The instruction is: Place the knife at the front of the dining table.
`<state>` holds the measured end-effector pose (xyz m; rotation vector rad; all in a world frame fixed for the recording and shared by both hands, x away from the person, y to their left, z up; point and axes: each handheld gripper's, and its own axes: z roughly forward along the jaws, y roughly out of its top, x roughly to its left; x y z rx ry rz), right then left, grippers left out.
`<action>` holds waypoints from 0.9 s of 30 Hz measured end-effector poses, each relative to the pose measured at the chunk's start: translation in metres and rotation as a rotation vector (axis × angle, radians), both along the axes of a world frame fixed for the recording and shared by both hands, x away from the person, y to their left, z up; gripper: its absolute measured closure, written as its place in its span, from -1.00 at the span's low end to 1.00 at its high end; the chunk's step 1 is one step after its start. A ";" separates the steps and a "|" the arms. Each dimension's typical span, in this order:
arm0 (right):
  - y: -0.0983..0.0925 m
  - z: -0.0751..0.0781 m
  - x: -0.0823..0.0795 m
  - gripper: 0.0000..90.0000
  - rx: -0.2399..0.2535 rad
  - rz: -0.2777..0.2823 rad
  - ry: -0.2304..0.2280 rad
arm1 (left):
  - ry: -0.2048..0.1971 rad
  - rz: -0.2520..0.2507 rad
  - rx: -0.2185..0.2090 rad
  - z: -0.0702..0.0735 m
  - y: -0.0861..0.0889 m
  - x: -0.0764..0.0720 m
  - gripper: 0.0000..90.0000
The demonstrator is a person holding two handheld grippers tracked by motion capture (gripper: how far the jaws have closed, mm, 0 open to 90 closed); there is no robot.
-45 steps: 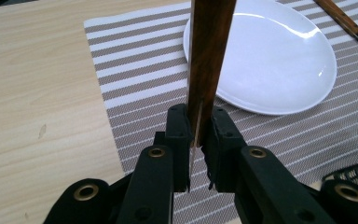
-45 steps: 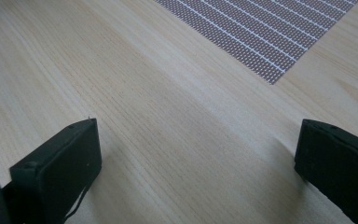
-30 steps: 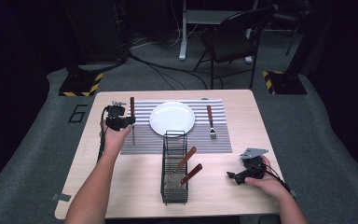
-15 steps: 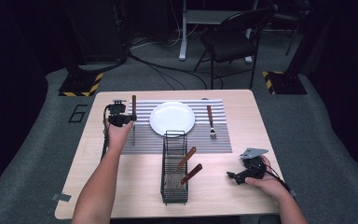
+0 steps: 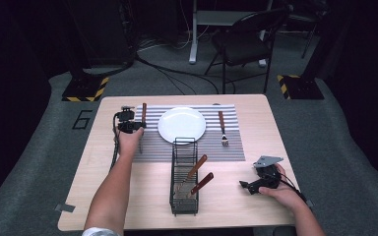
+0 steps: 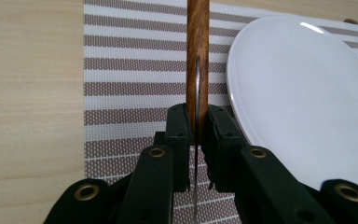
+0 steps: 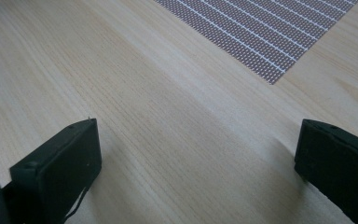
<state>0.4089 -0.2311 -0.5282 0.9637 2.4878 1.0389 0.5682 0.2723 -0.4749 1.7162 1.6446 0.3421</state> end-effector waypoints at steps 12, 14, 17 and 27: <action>0.000 0.000 0.000 -1.00 0.000 0.000 0.000 | 0.027 0.036 -0.066 -0.015 -0.008 0.007 0.79; 0.000 0.000 0.000 -1.00 0.000 0.000 0.000 | 0.028 0.048 -0.078 -0.017 -0.009 0.009 0.79; 0.000 0.000 0.000 -1.00 0.000 0.000 0.000 | 0.031 0.061 -0.088 -0.022 -0.008 0.011 0.79; 0.000 0.000 0.000 -1.00 0.002 -0.003 0.003 | 0.037 0.098 -0.092 -0.031 -0.011 0.015 0.79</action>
